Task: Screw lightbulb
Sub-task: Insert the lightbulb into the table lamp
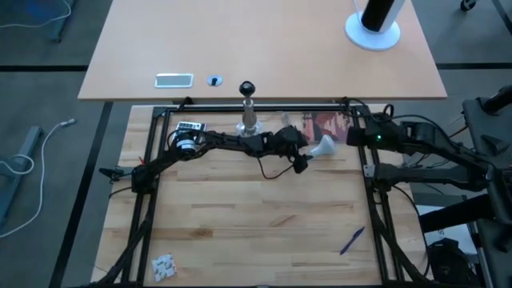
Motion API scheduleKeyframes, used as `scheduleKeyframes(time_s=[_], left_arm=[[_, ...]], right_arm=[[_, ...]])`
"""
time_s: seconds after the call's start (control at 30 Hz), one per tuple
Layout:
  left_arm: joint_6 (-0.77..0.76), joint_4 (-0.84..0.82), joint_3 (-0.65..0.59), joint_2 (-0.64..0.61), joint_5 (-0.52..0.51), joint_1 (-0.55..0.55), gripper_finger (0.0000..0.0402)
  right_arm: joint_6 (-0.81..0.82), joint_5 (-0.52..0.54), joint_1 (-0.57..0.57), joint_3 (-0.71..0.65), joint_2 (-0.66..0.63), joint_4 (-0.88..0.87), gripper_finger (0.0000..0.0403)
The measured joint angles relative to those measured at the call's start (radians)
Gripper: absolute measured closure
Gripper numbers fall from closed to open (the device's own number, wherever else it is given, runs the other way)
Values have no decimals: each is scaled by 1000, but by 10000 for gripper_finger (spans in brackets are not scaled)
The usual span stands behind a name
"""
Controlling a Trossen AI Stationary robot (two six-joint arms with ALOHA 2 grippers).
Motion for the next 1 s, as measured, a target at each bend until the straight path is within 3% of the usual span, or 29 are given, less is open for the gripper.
scheduleKeyframes(time_s=[0.43,0.73,1.0], left_arm=[[27,125,-26,61,-1,0,132],[81,119,135,178,-2,0,132],[80,-71,364,299,-28,3,168]], right_arm=[[0,-5,0,-11,25,-1,403],[-1,-28,0,-11,46,-4,403],[-1,-37,0,-11,47,-3,403]])
